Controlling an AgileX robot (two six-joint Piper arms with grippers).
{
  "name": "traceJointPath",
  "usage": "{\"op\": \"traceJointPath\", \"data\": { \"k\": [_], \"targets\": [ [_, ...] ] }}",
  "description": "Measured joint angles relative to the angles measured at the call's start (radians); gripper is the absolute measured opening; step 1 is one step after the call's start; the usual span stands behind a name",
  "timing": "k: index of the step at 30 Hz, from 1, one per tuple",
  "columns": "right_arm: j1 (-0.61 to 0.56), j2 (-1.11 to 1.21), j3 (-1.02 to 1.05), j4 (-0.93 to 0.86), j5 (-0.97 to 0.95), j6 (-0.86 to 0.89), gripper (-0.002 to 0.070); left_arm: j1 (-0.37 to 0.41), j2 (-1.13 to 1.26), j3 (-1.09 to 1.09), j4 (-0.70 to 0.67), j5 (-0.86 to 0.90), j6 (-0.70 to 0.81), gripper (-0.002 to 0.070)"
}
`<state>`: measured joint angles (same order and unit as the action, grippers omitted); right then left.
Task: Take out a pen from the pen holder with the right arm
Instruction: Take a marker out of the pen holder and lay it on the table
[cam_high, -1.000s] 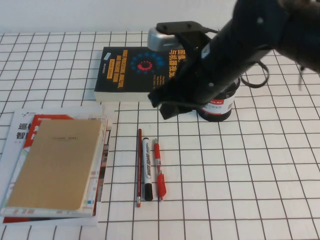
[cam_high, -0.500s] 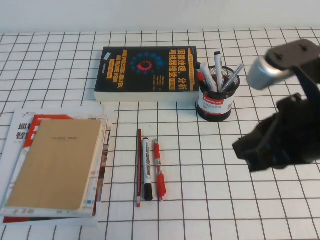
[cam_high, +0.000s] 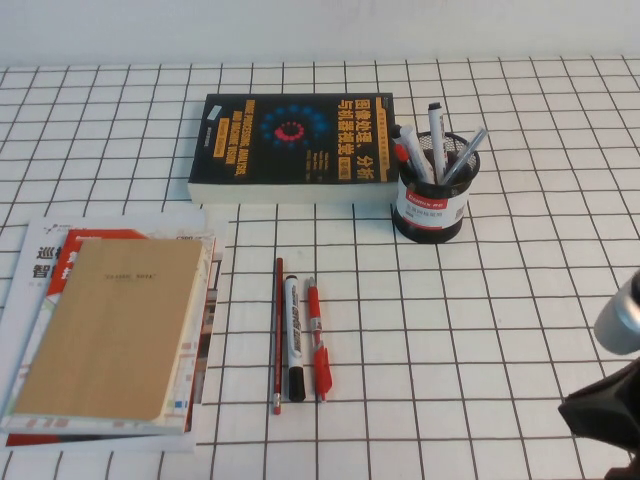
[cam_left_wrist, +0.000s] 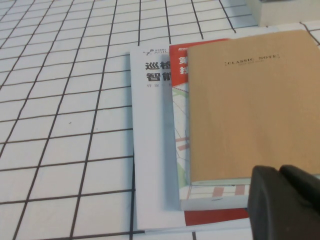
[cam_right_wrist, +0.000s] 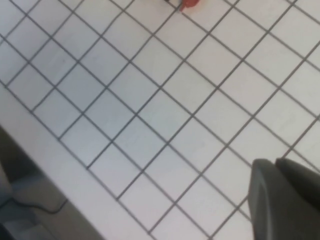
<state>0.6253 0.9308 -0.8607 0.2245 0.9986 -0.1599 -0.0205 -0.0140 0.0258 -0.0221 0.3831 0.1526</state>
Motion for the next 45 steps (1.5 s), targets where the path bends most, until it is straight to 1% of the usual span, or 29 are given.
{"op": "traceJointPath", "data": {
  "k": [4,7,9,15,17,21,23,25,29,33,42,45],
  "targets": [
    [0.000,-0.016,0.064,-0.042,-0.104,-0.012,-0.0015,0.000,0.000,0.000,0.000,0.000,0.000,-0.0004],
    [-0.033,-0.058,0.140,-0.067,-0.225,-0.016,-0.0015,0.000,0.000,0.000,0.000,0.000,0.000,-0.0004],
    [-0.087,-0.109,0.207,-0.067,-0.305,-0.018,-0.0015,0.000,0.000,0.000,0.000,0.000,0.000,-0.0004],
    [-0.336,-0.358,0.509,-0.017,-0.583,-0.020,-0.0015,0.000,0.000,0.000,0.000,0.000,0.000,-0.0004],
    [-0.400,-0.448,0.599,-0.009,-0.673,-0.022,-0.0015,0.000,0.000,0.000,0.000,0.000,0.000,-0.0004],
    [-0.502,-0.631,0.759,0.001,-0.808,-0.024,-0.0015,0.000,0.000,0.000,0.000,0.000,0.000,-0.0004],
    [-0.536,-0.709,0.818,0.002,-0.840,-0.024,-0.0015,0.000,0.000,0.000,0.000,0.000,0.000,-0.0004],
    [-0.562,-0.771,0.857,0.005,-0.853,-0.024,-0.0015,0.000,0.000,0.000,0.000,0.000,0.000,-0.0004],
    [-0.574,-0.855,0.885,0.005,-0.859,-0.024,-0.0015,0.000,0.000,0.000,0.000,0.000,0.000,-0.0004],
    [-0.579,-0.929,0.885,0.005,-0.810,-0.024,-0.0015,0.000,0.000,0.000,0.000,0.000,0.000,-0.0004],
    [-0.579,-0.938,0.885,-0.014,-0.664,-0.024,-0.0015,0.000,0.000,0.000,0.000,0.000,0.000,-0.0004],
    [-0.579,-0.938,0.885,-0.022,-0.654,-0.024,-0.0015,0.000,0.000,0.000,0.000,0.000,0.000,-0.0004]
  ]
}}
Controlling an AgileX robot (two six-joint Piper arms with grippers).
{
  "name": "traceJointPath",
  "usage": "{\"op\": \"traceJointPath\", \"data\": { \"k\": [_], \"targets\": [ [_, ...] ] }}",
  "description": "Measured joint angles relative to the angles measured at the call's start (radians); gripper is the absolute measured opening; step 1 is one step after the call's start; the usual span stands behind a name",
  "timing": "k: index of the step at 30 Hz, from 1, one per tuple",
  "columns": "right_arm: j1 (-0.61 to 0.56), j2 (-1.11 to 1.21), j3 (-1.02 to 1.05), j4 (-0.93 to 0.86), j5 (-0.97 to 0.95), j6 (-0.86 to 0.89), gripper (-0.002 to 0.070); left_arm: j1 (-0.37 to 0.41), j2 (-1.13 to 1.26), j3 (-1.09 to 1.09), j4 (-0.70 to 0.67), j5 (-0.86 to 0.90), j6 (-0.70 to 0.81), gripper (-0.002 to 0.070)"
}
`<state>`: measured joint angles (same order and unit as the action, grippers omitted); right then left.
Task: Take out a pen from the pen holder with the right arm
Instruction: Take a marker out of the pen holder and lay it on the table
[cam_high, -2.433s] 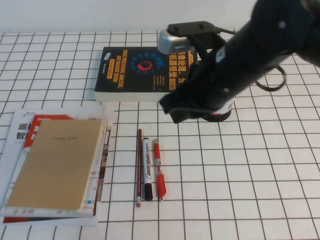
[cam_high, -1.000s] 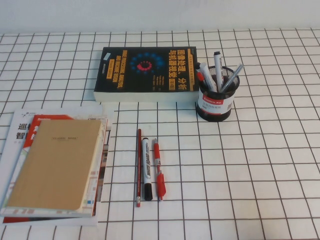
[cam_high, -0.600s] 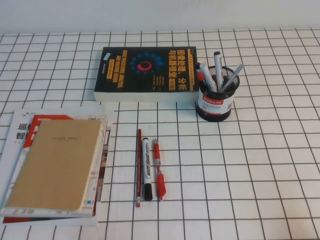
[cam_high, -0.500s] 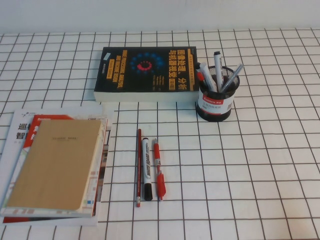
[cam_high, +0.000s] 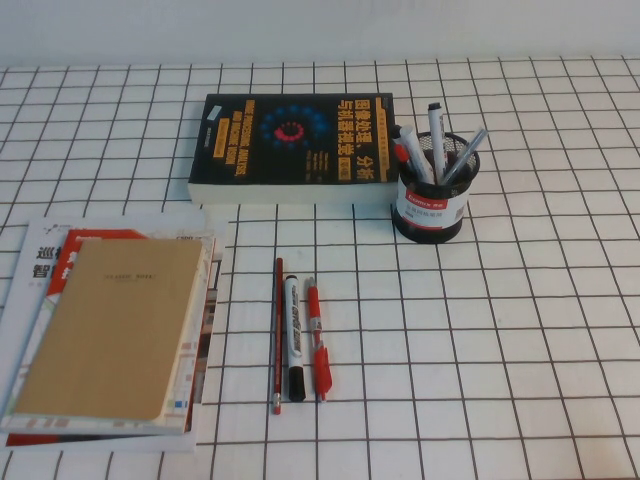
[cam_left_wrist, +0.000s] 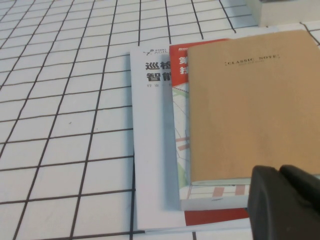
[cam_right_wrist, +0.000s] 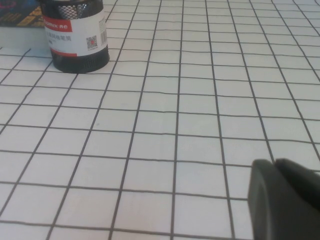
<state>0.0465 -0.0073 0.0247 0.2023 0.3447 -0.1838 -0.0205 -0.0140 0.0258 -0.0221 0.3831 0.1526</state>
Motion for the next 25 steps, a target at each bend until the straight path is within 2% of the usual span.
{"op": "traceJointPath", "data": {
  "k": [25],
  "targets": [
    [0.000,0.000,0.000,-0.002,0.010,0.000,-0.0015,0.000,0.000,0.000,0.000,0.000,0.000,-0.0004]
  ]
}}
